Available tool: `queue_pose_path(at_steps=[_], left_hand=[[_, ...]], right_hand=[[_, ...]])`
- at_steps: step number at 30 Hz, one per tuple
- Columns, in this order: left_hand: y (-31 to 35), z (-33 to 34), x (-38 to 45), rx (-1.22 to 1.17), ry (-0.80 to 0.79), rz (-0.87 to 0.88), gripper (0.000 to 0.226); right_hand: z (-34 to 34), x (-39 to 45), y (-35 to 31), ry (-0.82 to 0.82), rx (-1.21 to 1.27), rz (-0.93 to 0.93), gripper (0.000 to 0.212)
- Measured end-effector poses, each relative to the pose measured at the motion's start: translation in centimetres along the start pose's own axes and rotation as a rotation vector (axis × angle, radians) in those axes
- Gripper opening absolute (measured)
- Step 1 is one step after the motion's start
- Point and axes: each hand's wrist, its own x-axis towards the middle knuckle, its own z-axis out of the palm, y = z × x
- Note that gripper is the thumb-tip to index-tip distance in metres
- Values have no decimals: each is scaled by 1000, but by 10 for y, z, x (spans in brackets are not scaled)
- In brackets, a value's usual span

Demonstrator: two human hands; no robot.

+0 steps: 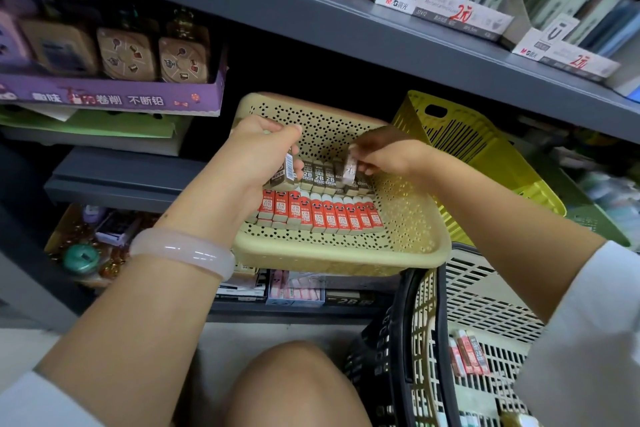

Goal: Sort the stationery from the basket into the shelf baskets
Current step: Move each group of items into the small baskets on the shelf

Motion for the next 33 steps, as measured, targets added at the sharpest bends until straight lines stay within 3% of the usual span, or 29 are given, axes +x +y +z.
queue_pose_path(at_steps=[4,10,17,20,24,30,33], left_hand=[[0,0,-1,-15,-7,2,19],[0,-2,0,-33,-2,-6,18],[1,-8,1,-48,-6,9,9],[1,-7,1,-40,-13,8,14],[-3,-8,3,38,12,27,8],[-3,-8,3,42,13,22,10],[-2,-6,1,11,-7,22,14]], right_hand=[[-12,10,-7,228,-413,-21,26],[2,27,0,80,-555,142,30],[4,33,5,57,-653,101,31],[-1,30,10,-101,-773,18,54],[2,24,15,-244,-714,-12,85],[15,23,20,-151,-709,-78,61],[14,23,20,-176,-713,-71,67]])
